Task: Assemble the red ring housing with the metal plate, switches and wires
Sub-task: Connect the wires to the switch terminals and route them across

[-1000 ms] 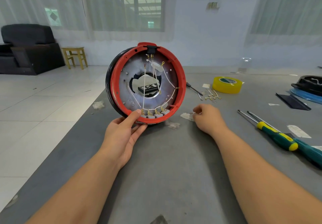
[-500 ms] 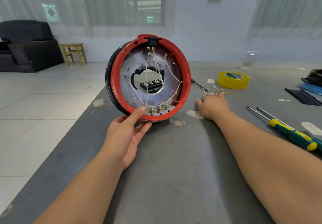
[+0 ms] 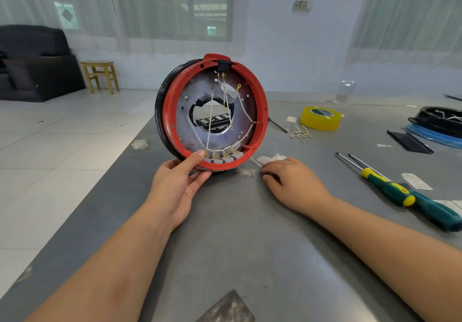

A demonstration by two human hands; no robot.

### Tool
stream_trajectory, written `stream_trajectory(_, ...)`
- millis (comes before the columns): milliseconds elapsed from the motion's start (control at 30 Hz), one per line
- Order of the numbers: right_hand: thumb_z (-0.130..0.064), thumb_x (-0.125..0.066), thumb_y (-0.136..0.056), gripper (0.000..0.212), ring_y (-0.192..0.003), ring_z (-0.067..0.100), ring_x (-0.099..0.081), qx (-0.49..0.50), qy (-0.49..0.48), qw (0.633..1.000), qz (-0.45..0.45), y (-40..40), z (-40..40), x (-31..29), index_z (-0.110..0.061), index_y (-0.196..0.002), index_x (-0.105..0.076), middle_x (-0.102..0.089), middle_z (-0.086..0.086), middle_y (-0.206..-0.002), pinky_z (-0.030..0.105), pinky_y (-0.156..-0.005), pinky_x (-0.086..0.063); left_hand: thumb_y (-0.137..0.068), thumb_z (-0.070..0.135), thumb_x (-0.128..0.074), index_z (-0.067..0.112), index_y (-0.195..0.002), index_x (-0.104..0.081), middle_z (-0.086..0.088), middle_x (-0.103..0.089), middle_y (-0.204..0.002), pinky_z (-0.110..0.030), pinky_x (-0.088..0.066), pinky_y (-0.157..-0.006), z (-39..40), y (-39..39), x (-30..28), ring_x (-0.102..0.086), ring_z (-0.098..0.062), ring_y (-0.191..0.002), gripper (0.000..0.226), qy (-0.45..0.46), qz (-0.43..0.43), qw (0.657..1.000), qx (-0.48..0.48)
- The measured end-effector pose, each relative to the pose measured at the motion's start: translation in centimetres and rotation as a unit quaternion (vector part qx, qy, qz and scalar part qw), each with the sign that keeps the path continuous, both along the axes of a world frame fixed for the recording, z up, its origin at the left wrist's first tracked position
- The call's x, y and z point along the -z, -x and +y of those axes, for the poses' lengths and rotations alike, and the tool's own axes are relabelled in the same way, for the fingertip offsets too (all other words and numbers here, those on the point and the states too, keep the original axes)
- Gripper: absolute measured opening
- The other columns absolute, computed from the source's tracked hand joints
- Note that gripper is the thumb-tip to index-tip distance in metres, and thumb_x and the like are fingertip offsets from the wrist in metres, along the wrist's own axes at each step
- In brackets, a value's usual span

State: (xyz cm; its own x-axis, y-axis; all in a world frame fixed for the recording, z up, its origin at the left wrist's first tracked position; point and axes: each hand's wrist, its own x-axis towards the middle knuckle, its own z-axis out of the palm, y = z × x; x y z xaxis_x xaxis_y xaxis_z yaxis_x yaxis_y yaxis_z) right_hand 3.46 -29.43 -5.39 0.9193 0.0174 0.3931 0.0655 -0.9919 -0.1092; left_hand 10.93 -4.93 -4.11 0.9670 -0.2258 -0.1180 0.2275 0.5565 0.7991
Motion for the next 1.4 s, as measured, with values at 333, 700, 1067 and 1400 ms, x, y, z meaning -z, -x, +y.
stream_trajectory(333,-0.01,-0.072,-0.086,0.028,-0.086,0.003,-0.065,-0.037,-0.174,0.984,-0.013,3.8,0.9,-0.6,-0.029,-0.108,-0.073,-0.07,-0.016,-0.098,0.009,-0.078,-0.046,-0.089,0.005,-0.08,0.003,-0.11,-0.068,-0.014,-0.08,-0.111,-0.032,-0.065,-0.074,0.0,-0.1,0.2,-0.08,-0.024,-0.096,0.024,-0.008,-0.009,1.0,-0.004)
stream_trajectory(700,-0.03,-0.074,-0.086,0.005,-0.076,0.004,-0.061,0.062,-0.223,0.971,0.054,2.5,1.4,-1.2,-0.027,-0.081,-0.073,-0.064,-0.012,-0.085,0.012,-0.064,-0.042,-0.091,0.007,-0.08,0.0,-0.123,-0.067,-0.013,-0.079,-0.115,-0.03,-0.064,-0.074,-0.1,-0.5,0.5,-0.08,-0.023,-0.097,0.035,-0.007,-0.014,1.0,-0.002)
stream_trajectory(1067,-0.024,-0.054,-0.103,0.006,-0.098,0.023,-0.055,-0.023,-0.069,0.995,0.075,3.1,2.0,-1.2,-0.019,-0.105,-0.057,-0.057,0.0,-0.106,0.036,-0.086,-0.046,-0.091,0.009,-0.08,-0.002,-0.127,-0.064,-0.018,-0.077,-0.119,-0.038,-0.066,-0.075,0.1,-0.4,0.6,-0.079,-0.031,-0.101,0.041,-0.005,-0.015,1.0,0.01)
stream_trajectory(1400,-0.033,-0.033,-0.109,0.032,-0.097,0.029,-0.06,-0.07,0.189,0.975,0.09,4.0,1.8,-3.2,-0.02,-0.123,-0.058,-0.055,0.004,-0.118,0.044,-0.085,-0.052,-0.094,0.005,-0.075,-0.007,-0.134,-0.059,-0.022,-0.077,-0.117,-0.041,-0.066,-0.072,0.2,-0.1,0.3,-0.079,-0.034,-0.101,0.045,0.005,-0.001,1.0,0.014)
